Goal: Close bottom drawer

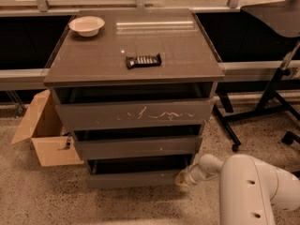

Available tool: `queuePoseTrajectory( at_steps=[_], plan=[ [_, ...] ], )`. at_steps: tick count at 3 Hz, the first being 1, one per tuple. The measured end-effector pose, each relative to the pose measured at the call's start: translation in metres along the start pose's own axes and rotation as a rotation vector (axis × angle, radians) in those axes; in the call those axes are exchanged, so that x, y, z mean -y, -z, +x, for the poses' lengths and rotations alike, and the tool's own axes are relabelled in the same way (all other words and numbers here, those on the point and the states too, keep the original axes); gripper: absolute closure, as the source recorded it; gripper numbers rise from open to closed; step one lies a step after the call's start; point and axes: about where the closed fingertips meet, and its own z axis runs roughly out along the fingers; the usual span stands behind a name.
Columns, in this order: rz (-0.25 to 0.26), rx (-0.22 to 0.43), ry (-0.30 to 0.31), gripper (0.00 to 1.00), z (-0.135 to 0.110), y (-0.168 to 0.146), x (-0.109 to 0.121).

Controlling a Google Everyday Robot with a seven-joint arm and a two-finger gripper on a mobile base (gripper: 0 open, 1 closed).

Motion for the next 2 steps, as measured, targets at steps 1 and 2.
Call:
queuePoseTrajectory(
  at_steps=[1,2],
  plan=[
    [0.044,-0.008,-0.002,1.0,0.0027,0.0012,0.0178],
    [0.045,-0.008,-0.002,0.82,0.0027,0.0012,0.0183]
  ],
)
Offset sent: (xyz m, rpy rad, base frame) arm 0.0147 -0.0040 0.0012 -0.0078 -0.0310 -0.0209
